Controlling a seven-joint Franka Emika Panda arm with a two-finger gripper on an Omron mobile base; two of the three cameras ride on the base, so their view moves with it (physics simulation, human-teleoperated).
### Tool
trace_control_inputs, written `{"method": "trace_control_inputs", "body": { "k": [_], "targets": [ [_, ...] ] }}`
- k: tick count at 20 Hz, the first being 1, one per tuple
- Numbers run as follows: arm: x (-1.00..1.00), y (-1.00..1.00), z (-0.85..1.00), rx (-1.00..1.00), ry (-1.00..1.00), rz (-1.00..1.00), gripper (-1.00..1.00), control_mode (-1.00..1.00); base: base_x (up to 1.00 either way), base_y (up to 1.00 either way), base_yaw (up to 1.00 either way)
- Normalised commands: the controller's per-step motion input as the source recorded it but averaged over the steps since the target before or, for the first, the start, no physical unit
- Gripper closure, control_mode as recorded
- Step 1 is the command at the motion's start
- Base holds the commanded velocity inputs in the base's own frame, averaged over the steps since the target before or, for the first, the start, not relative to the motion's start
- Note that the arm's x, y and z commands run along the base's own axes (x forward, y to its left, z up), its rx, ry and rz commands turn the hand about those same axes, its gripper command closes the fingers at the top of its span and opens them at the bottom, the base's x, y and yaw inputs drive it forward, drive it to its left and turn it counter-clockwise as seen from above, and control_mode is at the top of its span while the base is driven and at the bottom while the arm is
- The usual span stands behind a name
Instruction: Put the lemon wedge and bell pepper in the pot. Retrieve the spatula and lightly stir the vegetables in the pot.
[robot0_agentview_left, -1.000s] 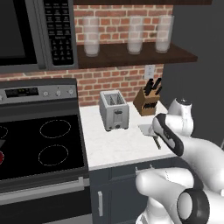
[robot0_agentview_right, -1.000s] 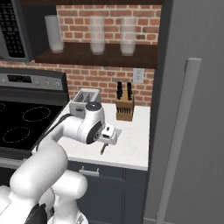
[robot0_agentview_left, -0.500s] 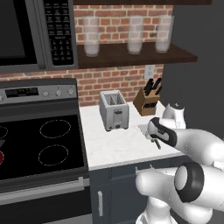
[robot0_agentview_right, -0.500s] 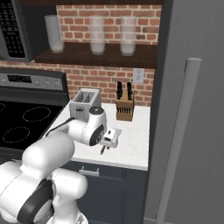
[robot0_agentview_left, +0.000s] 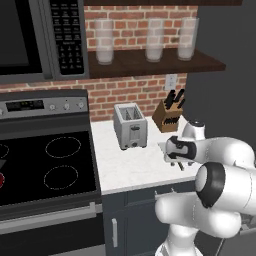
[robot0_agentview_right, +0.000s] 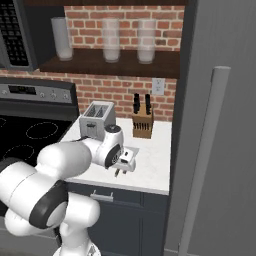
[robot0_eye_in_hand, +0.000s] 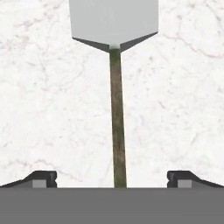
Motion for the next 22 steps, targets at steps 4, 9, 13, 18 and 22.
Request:
{"method": "trace_control_inputs", "body": {
  "k": [4, 9, 13, 18, 22],
  "targets": [
    [0.06, 0.00, -0.24, 0.00, 0.00, 0.00, -1.00, -1.00, 0.00, 0.00, 0.00],
    [0.03, 0.00, -0.23, 0.00, 0.00, 0.00, -1.00, -1.00, 0.00, 0.00, 0.00],
    [0.00, -0.01, -0.21, 0.00, 0.00, 0.00, -1.00, -1.00, 0.00, 0.00, 0.00],
    [0.00, -0.02, -0.15, 0.01, 0.00, 0.00, -1.00, -1.00, 0.00, 0.00, 0.00],
    [0.00, -0.01, -0.12, 0.01, 0.00, 0.00, 1.00, -1.00, 0.00, 0.00, 0.00]
  ]
}}
